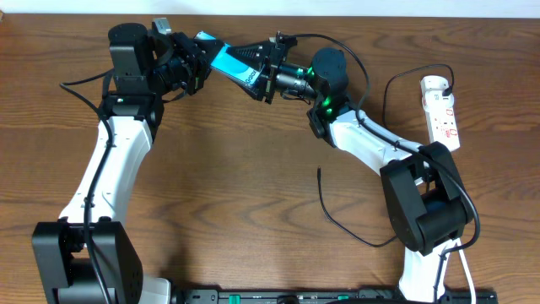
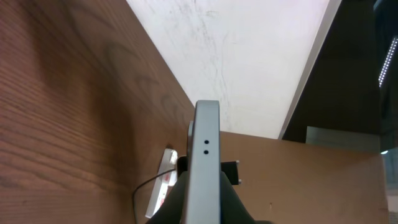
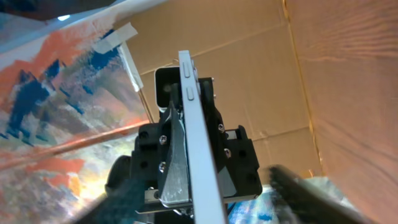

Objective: Plug charger to phone and switch on socket
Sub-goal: 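Pass the phone back into the left gripper, grasping its side, then release the phone from the right gripper and move right gripper toward cable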

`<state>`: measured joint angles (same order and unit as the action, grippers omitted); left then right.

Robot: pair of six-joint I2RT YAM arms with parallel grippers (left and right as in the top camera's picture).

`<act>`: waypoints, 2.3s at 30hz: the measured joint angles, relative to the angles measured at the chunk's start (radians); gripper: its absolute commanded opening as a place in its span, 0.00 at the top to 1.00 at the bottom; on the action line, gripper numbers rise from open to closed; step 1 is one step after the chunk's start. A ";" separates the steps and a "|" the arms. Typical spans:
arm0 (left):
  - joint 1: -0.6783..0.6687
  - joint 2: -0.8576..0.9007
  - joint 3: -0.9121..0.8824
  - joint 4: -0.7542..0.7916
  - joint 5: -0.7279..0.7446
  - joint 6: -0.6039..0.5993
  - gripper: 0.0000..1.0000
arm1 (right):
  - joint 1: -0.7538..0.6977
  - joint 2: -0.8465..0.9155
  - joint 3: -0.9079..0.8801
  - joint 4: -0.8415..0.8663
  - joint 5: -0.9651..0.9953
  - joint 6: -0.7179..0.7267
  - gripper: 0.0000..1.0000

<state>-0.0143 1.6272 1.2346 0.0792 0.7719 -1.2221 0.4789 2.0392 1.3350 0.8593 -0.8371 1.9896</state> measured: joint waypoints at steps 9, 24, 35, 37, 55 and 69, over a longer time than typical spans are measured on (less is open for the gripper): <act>-0.001 0.000 0.000 0.000 0.008 0.016 0.93 | 0.004 0.000 0.000 0.002 -0.035 -0.006 0.01; 0.274 0.000 0.000 -0.079 0.106 0.018 0.93 | -0.156 0.000 0.000 -0.023 -0.272 -0.144 0.01; 0.341 0.000 0.000 -0.082 0.373 0.132 0.93 | -0.189 0.000 0.008 -0.617 -0.382 -0.552 0.01; 0.341 0.000 0.000 -0.082 0.394 0.144 0.93 | -0.190 0.000 0.008 -0.723 -0.371 -0.628 0.01; 0.341 0.000 0.000 -0.082 0.435 0.192 0.93 | -0.224 0.000 0.008 -1.131 0.145 -1.069 0.01; 0.341 0.000 0.000 -0.082 0.439 0.255 0.93 | -0.311 -0.237 0.014 -1.609 0.708 -1.388 0.01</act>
<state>0.3271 1.6272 1.2346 -0.0032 1.2114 -0.9668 0.1684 1.8019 1.3491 -0.7502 -0.1287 0.6014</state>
